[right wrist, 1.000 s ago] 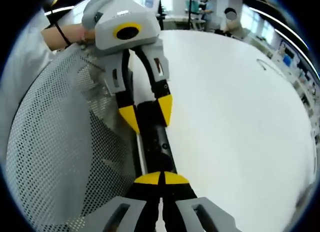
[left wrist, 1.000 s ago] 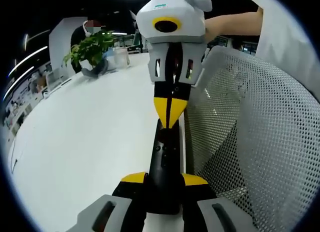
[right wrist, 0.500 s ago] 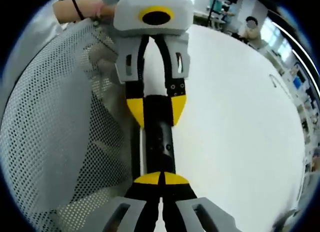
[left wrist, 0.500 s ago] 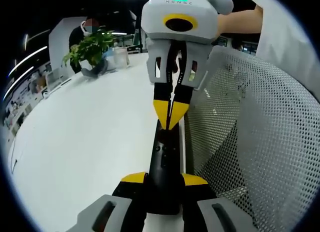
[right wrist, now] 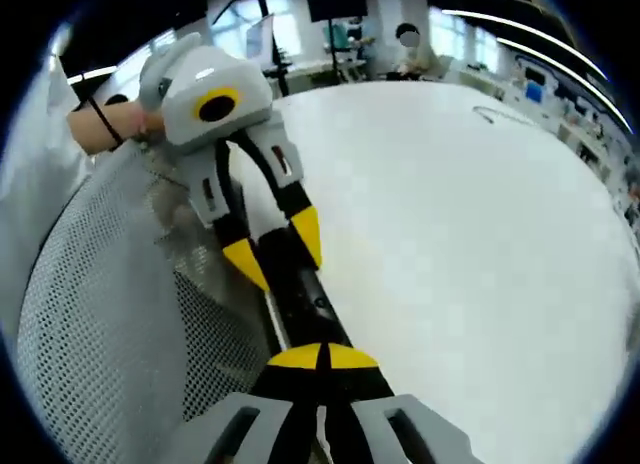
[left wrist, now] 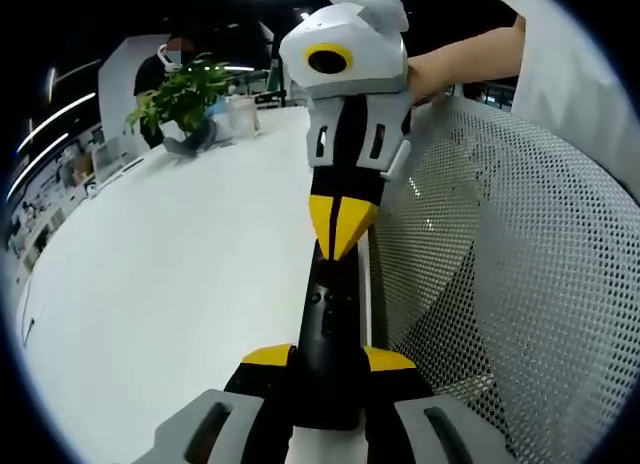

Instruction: Press the specified remote control buttons in sequence, fully releasing each button before pressing the next.

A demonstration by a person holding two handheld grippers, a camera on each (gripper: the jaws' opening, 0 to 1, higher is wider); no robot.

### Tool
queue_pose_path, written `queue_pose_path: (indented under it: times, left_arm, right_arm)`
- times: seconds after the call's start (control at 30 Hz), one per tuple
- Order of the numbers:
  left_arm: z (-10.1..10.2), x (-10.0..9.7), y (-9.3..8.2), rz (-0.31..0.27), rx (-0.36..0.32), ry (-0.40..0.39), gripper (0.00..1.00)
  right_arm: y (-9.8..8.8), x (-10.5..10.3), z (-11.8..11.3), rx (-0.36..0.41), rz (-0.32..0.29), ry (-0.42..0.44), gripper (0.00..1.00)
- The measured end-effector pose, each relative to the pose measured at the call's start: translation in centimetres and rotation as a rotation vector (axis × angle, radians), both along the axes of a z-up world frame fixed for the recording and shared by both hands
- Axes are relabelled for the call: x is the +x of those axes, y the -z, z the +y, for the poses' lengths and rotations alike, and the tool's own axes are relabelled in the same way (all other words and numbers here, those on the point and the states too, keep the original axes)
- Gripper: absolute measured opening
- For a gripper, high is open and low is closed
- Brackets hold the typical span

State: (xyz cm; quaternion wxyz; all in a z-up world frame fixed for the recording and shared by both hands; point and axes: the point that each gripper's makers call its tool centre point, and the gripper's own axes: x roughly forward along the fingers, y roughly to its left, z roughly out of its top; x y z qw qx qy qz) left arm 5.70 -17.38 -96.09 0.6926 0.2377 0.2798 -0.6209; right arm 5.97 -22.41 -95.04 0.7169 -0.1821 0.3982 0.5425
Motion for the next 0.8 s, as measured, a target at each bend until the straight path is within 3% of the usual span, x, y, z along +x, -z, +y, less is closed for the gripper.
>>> queue_pose_path:
  times: [0.1,0.27,0.5,0.6,0.8]
  left_arm:
    - [0.0,0.0,0.0,0.000,0.000,0.000,0.25]
    - [0.0,0.1,0.0,0.000,0.000,0.000,0.25]
    - [0.0,0.1,-0.1,0.000,-0.001,0.000,0.25]
    - [0.1,0.1,0.0,0.000,-0.001,0.000,0.25]
    - [0.1,0.1,0.0,0.000,-0.001,0.001,0.25]
  right_arm:
    - [-0.1,0.0,0.2,0.003,-0.002,0.002,0.00]
    - [0.0,0.0,0.6,-0.043,-0.036,-0.075,0.00]
    - [0.3,-0.3,0.9,-0.225,-0.172,-0.347,0.00]
    - [0.5,-0.3,1.5,-0.256,-0.179,-0.405,0.00]
    - [0.7,-0.2,1.5,-0.302,-0.145,-0.425,0.00]
